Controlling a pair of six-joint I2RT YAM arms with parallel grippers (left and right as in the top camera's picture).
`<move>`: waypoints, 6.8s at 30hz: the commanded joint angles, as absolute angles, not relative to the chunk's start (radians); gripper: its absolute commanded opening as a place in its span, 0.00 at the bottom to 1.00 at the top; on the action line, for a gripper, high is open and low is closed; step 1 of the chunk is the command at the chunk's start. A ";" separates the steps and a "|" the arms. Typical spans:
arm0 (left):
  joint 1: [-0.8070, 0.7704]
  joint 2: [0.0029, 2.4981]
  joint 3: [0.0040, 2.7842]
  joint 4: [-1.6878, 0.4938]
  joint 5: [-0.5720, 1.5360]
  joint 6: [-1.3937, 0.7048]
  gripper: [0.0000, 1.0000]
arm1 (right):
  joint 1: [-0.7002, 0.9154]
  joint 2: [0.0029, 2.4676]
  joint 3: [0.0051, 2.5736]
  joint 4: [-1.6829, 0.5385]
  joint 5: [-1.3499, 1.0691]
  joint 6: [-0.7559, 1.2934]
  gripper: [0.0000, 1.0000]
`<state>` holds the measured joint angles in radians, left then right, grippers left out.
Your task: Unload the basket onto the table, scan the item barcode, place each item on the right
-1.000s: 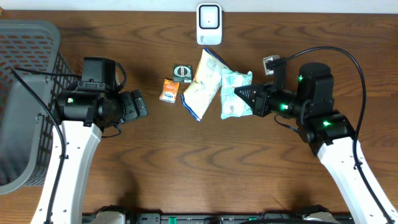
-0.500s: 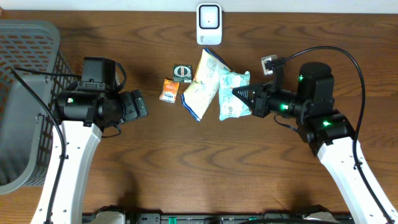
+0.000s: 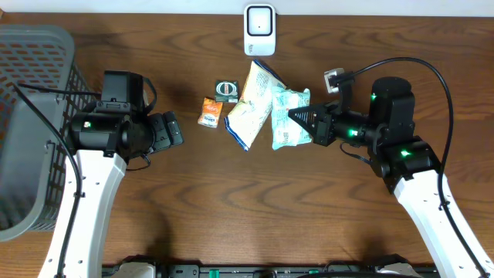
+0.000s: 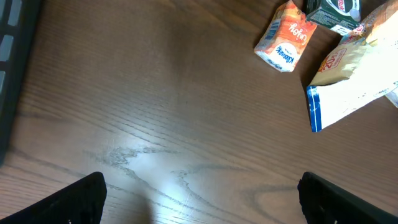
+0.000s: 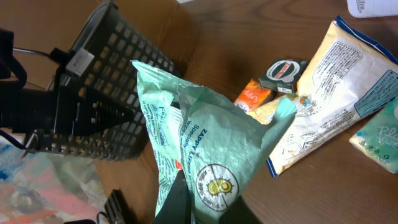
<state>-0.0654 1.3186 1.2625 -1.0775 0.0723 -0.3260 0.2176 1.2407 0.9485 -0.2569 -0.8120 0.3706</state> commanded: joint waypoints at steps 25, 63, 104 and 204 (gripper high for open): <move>-0.060 1.319 1.263 -1.083 0.070 -0.335 0.98 | 0.218 1.229 0.950 -0.254 -0.822 0.369 0.01; -0.060 1.319 1.263 -1.083 0.070 -0.335 0.98 | 0.250 1.382 0.949 -0.481 -0.234 0.271 0.01; -0.060 1.319 1.263 -1.083 0.070 -0.335 0.98 | 0.330 1.420 0.949 -0.333 -0.395 0.213 0.01; -0.060 1.319 1.263 -1.083 0.070 -0.335 0.98 | -0.089 2.359 1.943 -0.747 -0.408 0.000 0.77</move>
